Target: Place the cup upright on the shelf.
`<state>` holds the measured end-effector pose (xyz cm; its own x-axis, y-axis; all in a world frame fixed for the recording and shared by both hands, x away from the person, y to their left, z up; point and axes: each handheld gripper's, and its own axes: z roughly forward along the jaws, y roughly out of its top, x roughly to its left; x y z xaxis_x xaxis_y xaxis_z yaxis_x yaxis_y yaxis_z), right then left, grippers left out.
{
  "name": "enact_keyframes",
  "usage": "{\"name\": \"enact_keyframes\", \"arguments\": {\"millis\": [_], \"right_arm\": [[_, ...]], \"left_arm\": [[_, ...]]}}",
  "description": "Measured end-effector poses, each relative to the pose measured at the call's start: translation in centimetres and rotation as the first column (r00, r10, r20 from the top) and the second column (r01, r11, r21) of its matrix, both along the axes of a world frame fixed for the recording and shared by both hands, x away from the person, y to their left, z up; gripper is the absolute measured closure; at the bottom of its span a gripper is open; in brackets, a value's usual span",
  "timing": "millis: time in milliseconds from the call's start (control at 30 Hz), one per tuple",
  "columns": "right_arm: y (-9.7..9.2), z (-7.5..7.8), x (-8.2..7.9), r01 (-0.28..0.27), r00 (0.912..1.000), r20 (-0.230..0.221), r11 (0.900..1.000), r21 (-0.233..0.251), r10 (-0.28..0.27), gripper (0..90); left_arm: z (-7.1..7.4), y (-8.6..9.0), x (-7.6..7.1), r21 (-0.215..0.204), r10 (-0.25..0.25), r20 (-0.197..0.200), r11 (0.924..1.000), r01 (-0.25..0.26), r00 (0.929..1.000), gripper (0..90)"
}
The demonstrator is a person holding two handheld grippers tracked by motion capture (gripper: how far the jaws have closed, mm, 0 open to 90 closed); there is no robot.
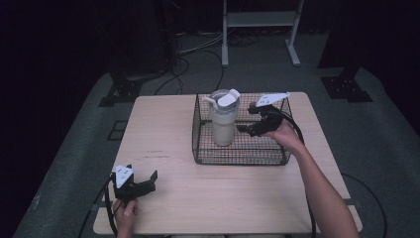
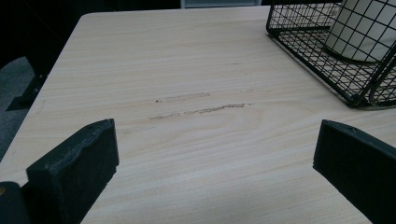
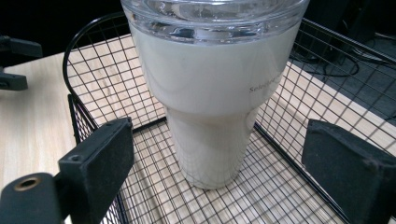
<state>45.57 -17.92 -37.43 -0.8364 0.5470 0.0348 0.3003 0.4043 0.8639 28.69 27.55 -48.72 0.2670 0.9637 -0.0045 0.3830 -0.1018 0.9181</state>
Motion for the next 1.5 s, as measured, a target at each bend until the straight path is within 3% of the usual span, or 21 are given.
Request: {"name": "enact_keyframes", "arguments": {"millis": [600, 833, 1500], "right_arm": [[-1.2, 0.7, -2.4, -0.009, 0.9999, -0.005, 1.0000, -0.004, 0.009, 8.8], [-1.8, 1.3, -3.5, -0.030, 0.9994, 0.018, 0.9995, 0.013, 0.030, 8.8], [-3.2, 0.9, -6.6, -0.063, 0.9979, 0.013, 0.9980, -0.005, 0.063, 8.8]], "left_arm": [[0.0, -0.1, 0.0, 0.006, -0.001, -0.003, 1.0000, 0.001, 1.0000, 0.0], [0.0, -0.1, 0.0, 0.005, -0.002, -0.003, 1.0000, 0.002, 1.0000, 0.0], [0.0, -0.2, 0.0, 0.007, 0.001, 0.000, 1.0000, -0.001, 1.0000, 0.0]]}}
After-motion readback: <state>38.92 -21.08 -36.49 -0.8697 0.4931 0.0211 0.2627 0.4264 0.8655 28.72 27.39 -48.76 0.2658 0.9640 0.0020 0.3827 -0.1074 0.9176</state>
